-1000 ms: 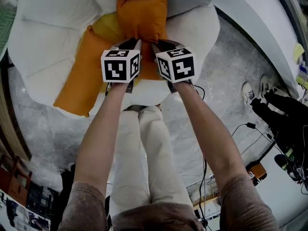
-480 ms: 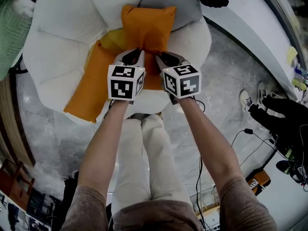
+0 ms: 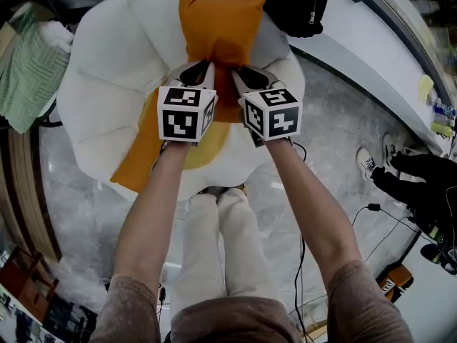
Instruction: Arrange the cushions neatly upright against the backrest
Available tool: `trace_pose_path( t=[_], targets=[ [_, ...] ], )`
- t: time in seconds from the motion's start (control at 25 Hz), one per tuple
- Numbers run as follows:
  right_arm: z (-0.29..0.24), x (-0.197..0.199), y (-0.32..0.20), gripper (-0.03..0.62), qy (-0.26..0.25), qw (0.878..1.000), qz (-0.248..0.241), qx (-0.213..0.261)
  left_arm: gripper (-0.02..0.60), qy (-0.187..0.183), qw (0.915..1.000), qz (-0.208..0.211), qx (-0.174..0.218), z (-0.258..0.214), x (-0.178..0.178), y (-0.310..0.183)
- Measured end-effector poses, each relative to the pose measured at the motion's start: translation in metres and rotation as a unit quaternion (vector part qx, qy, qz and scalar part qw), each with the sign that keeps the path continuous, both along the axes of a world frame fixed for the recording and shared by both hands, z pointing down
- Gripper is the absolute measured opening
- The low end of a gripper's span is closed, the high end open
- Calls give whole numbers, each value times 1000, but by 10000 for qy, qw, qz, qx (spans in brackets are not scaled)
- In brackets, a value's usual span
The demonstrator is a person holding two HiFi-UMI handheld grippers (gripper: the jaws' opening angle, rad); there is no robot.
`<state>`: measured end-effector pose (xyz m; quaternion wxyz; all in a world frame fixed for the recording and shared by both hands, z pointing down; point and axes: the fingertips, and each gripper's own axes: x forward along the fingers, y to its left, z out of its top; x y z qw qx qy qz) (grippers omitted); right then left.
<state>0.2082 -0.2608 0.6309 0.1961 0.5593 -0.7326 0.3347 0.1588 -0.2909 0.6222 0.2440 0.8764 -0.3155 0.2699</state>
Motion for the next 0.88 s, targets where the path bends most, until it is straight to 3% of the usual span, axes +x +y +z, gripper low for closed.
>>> trace_pose_path(
  t=[0.2, 0.88],
  targets=[
    [8, 5, -13, 61, 27, 9999, 38, 100, 23, -74, 9998, 76, 139, 7, 5, -15],
    [83, -10, 6, 63, -16, 9998, 56, -175, 21, -377, 9991, 110, -170, 87, -12, 5]
  ],
)
